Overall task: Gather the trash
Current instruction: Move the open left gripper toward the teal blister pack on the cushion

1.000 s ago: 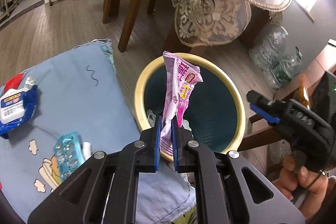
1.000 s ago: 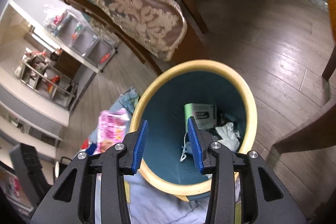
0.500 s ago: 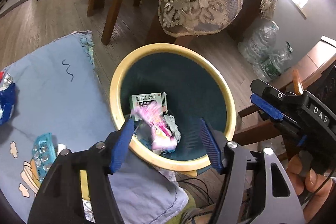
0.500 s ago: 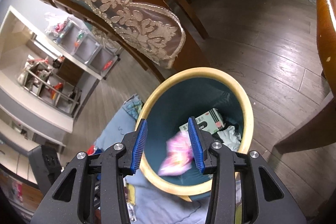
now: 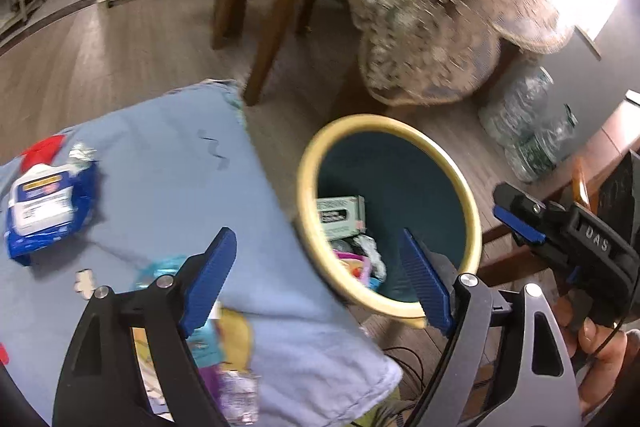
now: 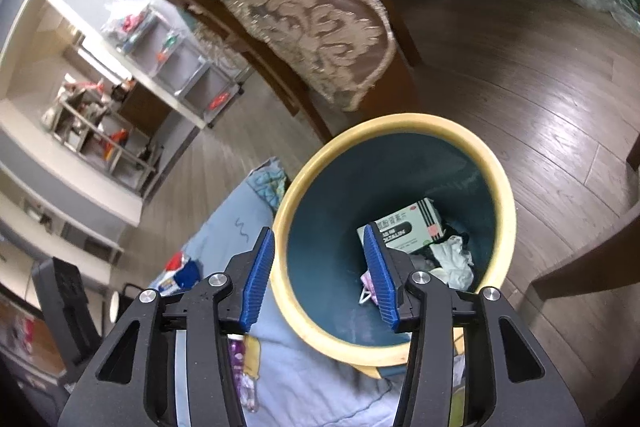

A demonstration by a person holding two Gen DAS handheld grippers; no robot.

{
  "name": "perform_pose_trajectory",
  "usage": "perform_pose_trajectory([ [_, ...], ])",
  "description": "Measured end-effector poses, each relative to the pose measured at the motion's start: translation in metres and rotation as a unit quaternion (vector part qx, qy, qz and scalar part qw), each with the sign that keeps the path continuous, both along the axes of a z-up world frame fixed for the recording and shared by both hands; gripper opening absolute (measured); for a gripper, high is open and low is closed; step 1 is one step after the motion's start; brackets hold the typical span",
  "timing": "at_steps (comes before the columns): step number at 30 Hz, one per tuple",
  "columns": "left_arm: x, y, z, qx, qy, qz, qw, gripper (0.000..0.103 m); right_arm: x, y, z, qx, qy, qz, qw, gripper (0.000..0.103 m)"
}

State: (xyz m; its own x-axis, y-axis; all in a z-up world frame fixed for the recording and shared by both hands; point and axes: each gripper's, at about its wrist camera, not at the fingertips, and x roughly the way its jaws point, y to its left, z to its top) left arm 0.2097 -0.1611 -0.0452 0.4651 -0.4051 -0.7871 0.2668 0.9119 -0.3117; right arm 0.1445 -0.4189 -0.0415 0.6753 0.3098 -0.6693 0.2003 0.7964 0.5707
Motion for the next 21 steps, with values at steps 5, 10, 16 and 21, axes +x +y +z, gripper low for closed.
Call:
perform_pose_trajectory([
  [5,0.000,0.036,0.000,0.003,0.000,0.035,0.9994,0.081,0.004,0.015,-0.002,-0.003,0.003,0.023,1.000,0.050],
  [10,-0.002,0.064,-0.003,0.011,0.003,0.060,0.9981,0.081,0.008,0.033,-0.003,-0.013,0.005,0.050,0.999,0.051],
  [16,-0.007,0.095,-0.009,0.023,0.013,0.087,0.9959,0.081,0.013,0.057,-0.004,-0.024,0.005,0.085,0.996,0.053],
  [21,-0.011,0.113,-0.019,0.029,0.027,0.100,0.9942,0.081,0.016,0.075,-0.005,-0.025,0.010,0.107,0.994,0.054],
])
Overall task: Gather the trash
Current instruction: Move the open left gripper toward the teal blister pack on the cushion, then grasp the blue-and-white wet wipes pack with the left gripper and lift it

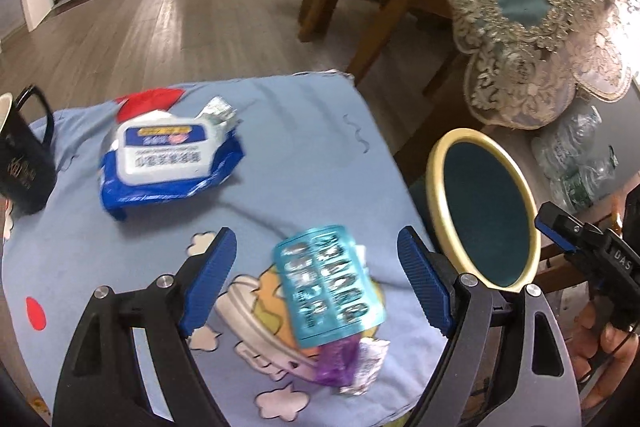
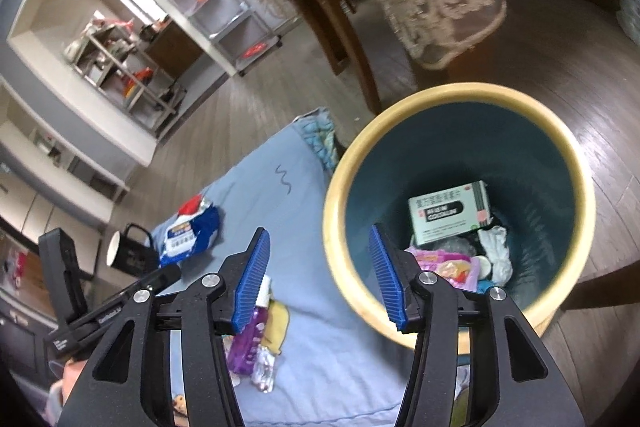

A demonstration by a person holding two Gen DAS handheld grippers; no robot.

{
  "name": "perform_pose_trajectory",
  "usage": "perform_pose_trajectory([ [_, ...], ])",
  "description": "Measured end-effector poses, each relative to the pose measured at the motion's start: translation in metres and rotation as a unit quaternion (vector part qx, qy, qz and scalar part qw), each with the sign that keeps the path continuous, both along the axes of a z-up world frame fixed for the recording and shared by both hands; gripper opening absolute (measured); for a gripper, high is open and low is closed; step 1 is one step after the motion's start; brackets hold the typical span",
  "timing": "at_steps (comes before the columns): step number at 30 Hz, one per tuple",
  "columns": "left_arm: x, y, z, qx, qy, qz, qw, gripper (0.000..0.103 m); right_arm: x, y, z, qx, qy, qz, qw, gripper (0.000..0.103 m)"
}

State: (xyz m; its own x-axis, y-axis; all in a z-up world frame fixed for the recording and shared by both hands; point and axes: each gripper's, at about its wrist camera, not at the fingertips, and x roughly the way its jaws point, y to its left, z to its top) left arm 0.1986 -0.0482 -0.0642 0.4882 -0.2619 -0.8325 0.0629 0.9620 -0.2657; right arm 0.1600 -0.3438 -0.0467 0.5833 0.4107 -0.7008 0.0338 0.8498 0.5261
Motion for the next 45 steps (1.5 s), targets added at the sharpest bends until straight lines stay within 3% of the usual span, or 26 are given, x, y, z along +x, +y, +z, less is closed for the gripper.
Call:
perform_pose_trajectory([
  [7,-0.004,0.036,-0.002,0.019,0.003,0.031,0.9993,0.081,0.004,0.030,-0.005,-0.010,0.012,0.038,0.999,0.058],
  [11,-0.003,0.059,-0.003,0.049,0.004,0.063,0.9968,0.081,0.005,0.048,-0.009,-0.014,0.020,0.060,0.998,0.058],
  [14,0.000,0.067,-0.001,0.101,-0.006,0.067,0.9926,0.081,0.005,0.061,-0.013,-0.015,0.025,0.073,0.997,0.058],
  [17,0.007,0.066,-0.001,0.162,-0.012,0.042,0.9859,0.081,0.006,0.068,-0.014,-0.014,0.028,0.080,0.996,0.058],
  [24,0.018,0.055,-0.026,0.282,0.012,-0.037,0.9585,0.081,0.007,0.080,-0.015,-0.013,0.034,0.088,0.995,0.058],
  [28,0.022,0.040,-0.050,0.370,0.011,-0.096,0.9240,0.079,0.007,0.087,-0.018,-0.017,0.038,0.097,0.994,0.058],
  [30,0.025,0.032,-0.060,0.415,-0.002,-0.120,0.9020,0.074,0.006,0.088,-0.018,-0.019,0.038,0.098,0.994,0.058],
  [34,0.033,0.024,-0.070,0.451,-0.017,-0.145,0.8807,0.064,0.005,0.090,-0.020,-0.025,0.042,0.103,0.993,0.058],
  [36,0.036,0.020,-0.076,0.463,-0.019,-0.159,0.8719,0.052,0.005,0.092,-0.023,-0.029,0.047,0.109,0.992,0.058],
  [37,0.039,0.020,-0.079,0.468,-0.018,-0.160,0.8691,0.050,0.004,0.093,-0.026,-0.030,0.051,0.112,0.992,0.058],
  [41,0.043,0.023,-0.074,0.455,-0.024,-0.144,0.8786,0.026,0.004,0.095,-0.035,-0.027,0.066,0.123,0.990,0.058],
  [45,0.041,0.021,-0.060,0.462,-0.053,-0.124,0.8766,0.011,0.005,0.098,-0.040,-0.017,0.076,0.126,0.989,0.058],
])
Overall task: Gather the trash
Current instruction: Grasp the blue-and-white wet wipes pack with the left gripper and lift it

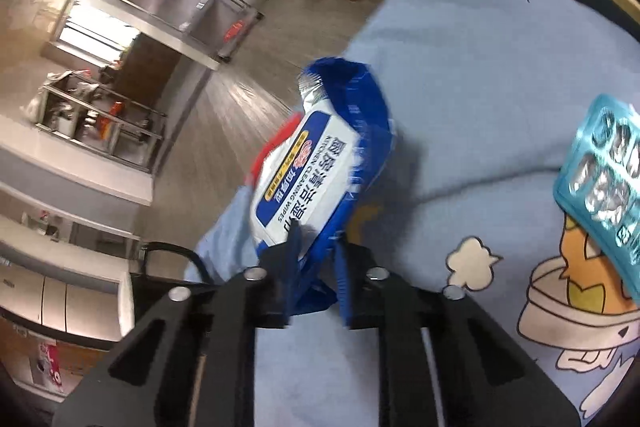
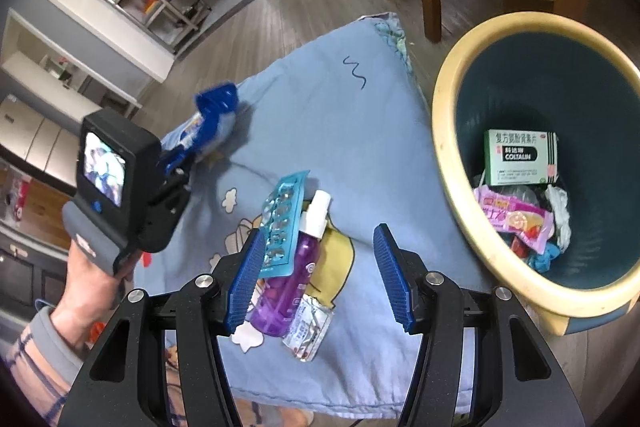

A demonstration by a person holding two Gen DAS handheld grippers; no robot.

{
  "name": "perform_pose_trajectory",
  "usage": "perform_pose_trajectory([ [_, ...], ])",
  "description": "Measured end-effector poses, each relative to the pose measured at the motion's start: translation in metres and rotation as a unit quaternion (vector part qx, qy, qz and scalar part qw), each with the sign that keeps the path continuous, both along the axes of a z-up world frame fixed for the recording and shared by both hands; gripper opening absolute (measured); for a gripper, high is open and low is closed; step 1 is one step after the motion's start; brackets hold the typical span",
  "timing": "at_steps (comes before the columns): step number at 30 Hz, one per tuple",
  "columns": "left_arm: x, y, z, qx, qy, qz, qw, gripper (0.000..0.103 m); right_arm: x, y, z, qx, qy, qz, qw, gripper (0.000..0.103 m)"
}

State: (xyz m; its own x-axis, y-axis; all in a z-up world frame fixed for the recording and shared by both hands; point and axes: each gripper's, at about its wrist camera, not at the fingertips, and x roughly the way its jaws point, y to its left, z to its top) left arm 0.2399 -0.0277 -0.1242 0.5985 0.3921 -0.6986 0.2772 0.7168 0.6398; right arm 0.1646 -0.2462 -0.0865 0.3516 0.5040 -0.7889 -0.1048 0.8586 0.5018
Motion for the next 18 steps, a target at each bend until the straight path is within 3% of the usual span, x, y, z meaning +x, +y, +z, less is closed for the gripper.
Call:
perform_pose_trajectory([
  [7,-0.009,0.021,0.029,-0.058,-0.038,0.036,0.9970,0.004,-0.002,0.012,-0.004,0.009,0.006,0.014,1.000,0.058],
  [15,-0.024,0.045,0.067,-0.169,-0.068,0.079,0.9800,0.003,0.003,0.036,-0.017,0.006,0.028,0.038,0.999,0.058],
  [18,-0.030,0.058,0.077,-0.216,-0.072,0.100,0.9685,0.003,0.003,0.045,-0.022,0.002,0.033,0.053,0.998,0.041],
])
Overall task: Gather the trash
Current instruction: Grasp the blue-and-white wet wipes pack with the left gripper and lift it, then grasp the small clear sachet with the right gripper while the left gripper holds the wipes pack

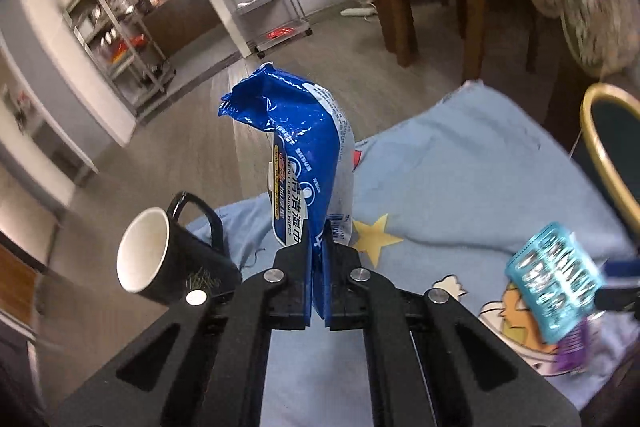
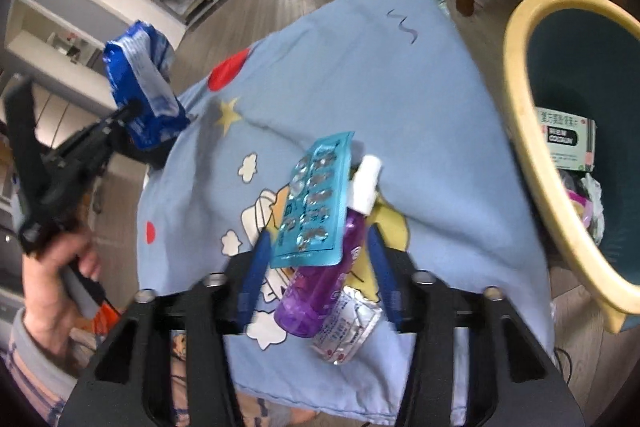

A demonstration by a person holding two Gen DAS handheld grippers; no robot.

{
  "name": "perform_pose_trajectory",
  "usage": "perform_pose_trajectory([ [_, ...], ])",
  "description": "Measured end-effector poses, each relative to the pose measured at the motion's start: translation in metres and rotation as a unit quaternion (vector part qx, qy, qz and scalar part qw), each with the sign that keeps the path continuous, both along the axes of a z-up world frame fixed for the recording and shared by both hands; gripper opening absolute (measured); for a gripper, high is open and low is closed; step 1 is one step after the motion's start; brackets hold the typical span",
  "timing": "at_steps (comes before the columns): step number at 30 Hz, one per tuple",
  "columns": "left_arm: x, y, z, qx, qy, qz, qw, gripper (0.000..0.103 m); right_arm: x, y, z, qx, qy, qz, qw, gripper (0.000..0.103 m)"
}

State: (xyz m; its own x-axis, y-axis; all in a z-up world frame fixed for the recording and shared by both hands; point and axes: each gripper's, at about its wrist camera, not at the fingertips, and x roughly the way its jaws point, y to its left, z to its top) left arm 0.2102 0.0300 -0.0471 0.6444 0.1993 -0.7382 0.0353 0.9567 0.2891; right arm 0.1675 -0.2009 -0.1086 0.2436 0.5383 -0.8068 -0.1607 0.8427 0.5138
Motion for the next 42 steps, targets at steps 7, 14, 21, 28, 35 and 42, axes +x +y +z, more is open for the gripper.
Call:
perform_pose_trajectory([
  [7,-0.006,0.027,0.012,-0.110,0.000,0.042,0.9930,0.003,-0.003,0.009,0.001,-0.020,-0.012,0.017,1.000,0.012],
  [14,-0.027,0.029,0.026,-0.171,-0.007,0.042,0.9844,0.003,-0.002,0.013,0.002,-0.016,-0.014,0.019,1.000,0.007],
  [21,-0.050,0.028,0.039,-0.202,-0.016,0.031,0.9788,0.003,0.008,0.008,0.001,0.001,-0.009,-0.010,1.000,0.027],
  [28,-0.062,0.026,0.046,-0.222,-0.022,0.024,0.9746,0.003,0.006,-0.004,-0.001,-0.020,0.002,-0.030,0.999,0.040],
  [35,-0.061,0.017,0.046,-0.231,-0.023,0.015,0.9725,0.003,-0.016,-0.007,0.003,-0.062,-0.001,0.011,0.998,0.040],
  [42,-0.062,0.011,0.046,-0.236,-0.025,0.006,0.9713,0.003,-0.040,0.009,-0.017,-0.115,0.017,0.073,0.990,0.040],
])
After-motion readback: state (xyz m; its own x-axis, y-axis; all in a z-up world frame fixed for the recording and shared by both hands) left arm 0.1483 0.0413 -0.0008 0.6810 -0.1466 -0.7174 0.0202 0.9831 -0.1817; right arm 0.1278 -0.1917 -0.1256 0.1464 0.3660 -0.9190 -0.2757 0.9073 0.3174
